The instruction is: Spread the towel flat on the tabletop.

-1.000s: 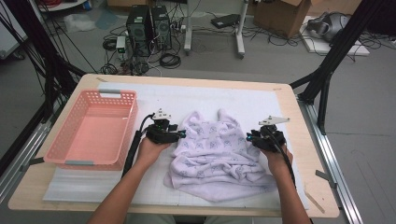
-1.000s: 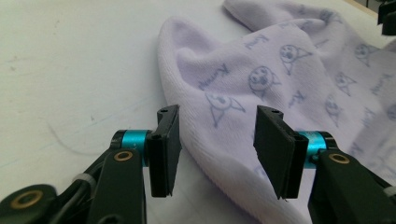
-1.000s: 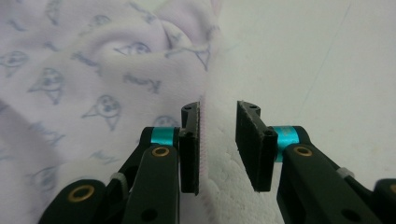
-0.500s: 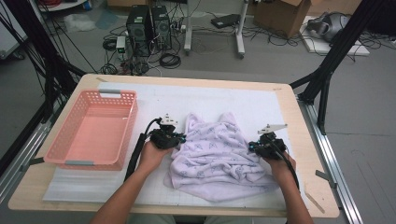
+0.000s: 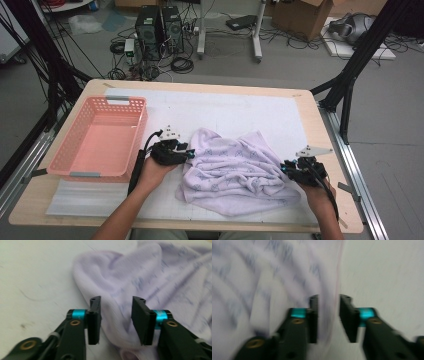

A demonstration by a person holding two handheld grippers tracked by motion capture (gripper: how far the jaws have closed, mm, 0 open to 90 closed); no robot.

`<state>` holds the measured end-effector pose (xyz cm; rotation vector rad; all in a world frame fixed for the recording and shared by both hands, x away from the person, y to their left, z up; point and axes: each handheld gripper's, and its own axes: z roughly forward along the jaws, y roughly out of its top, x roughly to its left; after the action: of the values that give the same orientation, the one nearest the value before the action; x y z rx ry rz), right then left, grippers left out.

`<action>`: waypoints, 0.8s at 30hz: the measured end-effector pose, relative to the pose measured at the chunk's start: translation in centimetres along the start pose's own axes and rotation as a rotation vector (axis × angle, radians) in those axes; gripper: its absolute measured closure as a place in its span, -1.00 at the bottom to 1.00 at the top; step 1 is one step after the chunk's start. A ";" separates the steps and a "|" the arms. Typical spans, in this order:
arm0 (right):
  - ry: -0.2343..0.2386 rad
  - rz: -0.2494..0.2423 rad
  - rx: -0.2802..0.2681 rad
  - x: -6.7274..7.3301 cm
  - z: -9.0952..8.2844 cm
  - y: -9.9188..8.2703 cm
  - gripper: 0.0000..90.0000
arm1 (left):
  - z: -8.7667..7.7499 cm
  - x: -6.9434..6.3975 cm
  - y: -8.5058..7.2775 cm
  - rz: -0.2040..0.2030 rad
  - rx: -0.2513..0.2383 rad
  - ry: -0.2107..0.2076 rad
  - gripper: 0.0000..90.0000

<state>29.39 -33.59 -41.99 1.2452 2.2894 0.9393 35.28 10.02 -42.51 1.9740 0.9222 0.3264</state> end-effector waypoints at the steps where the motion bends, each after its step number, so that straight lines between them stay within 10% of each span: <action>1: -0.009 0.000 -0.021 -0.1 0.3 0.7 0.40 | 0.3 0.5 0.3 -0.013 0.001 0.013 0.23; 8: 0.013 -0.026 -0.037 0.1 4.1 5.4 0.24 | 2.5 2.4 1.1 -0.117 -0.035 0.012 0.17; 14: 0.047 -0.012 -0.065 -0.3 7.0 7.0 0.22 | 4.5 2.5 0.6 -0.096 0.016 0.034 0.18; 20: 0.048 -0.019 0.028 0.0 10.0 7.2 0.26 | 5.5 1.3 0.8 -0.015 0.051 0.059 0.47; 24: 0.063 -0.054 0.028 0.4 9.8 7.3 0.92 | 5.3 1.1 0.9 -0.011 0.069 0.063 0.87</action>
<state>39.33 -26.73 -43.83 1.1746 2.3798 0.9430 39.35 7.21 -44.81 2.0306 0.9957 0.3574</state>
